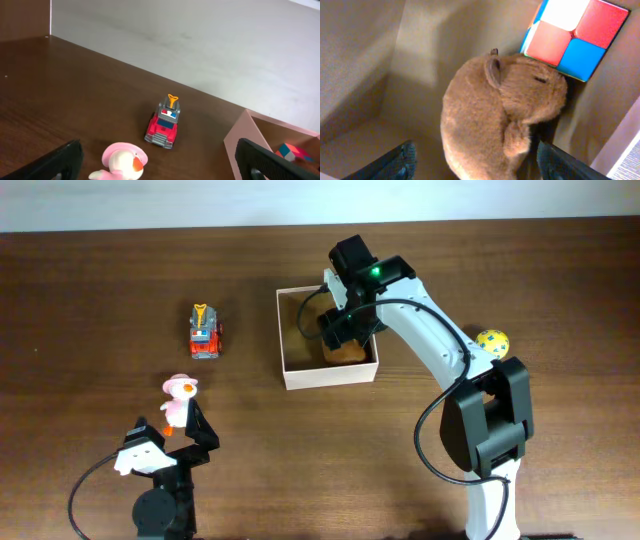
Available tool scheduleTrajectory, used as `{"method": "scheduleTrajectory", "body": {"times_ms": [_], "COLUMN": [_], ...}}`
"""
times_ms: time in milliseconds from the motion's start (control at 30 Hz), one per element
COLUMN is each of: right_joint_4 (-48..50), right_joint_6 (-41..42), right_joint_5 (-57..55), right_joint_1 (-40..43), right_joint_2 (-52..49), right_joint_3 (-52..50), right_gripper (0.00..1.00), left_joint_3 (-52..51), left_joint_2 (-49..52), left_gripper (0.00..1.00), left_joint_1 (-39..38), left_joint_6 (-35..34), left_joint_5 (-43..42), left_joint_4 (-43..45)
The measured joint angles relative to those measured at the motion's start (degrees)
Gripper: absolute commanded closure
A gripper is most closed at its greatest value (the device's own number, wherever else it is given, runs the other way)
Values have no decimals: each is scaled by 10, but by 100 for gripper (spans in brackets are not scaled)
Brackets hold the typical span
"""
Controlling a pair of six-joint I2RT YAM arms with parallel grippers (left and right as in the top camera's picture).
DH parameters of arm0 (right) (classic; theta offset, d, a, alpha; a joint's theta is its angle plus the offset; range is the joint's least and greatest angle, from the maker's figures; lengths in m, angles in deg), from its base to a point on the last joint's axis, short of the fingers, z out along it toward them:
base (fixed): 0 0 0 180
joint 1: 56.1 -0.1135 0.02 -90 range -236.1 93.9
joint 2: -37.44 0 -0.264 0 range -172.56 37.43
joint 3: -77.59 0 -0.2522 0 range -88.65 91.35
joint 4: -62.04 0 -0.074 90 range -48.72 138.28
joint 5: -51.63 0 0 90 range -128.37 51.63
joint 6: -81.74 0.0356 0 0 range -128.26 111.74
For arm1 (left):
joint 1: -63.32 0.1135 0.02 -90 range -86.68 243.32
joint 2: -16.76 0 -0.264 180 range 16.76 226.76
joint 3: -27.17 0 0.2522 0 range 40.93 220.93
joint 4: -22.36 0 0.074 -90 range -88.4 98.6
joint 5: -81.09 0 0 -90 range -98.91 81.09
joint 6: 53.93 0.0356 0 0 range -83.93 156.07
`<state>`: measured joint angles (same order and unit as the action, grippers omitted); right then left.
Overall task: Pack container
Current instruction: 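Lower the capybara into the box beside the cube and open the right gripper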
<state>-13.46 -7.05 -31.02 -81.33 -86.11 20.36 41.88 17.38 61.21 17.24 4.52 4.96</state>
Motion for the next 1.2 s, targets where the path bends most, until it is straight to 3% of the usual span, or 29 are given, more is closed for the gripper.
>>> {"method": "scheduleTrajectory", "body": {"times_ms": [300,467,1200], "right_joint_4": [0,-2,21], "right_joint_6": [-14,-13,-24], "right_joint_5": [9,31,46], "right_joint_1": [0,-2,-62], "right_joint_2": [-3,-3,-3], "right_joint_3": [70,70,19], "right_gripper": [46,52,53], "left_joint_3": [0,0,0], "left_joint_2": [0,0,0], "left_gripper": [1,1,1], "left_joint_1": [0,0,0], "left_joint_6": [0,0,0], "left_joint_5": [0,0,0], "left_joint_4": [0,0,0]}}
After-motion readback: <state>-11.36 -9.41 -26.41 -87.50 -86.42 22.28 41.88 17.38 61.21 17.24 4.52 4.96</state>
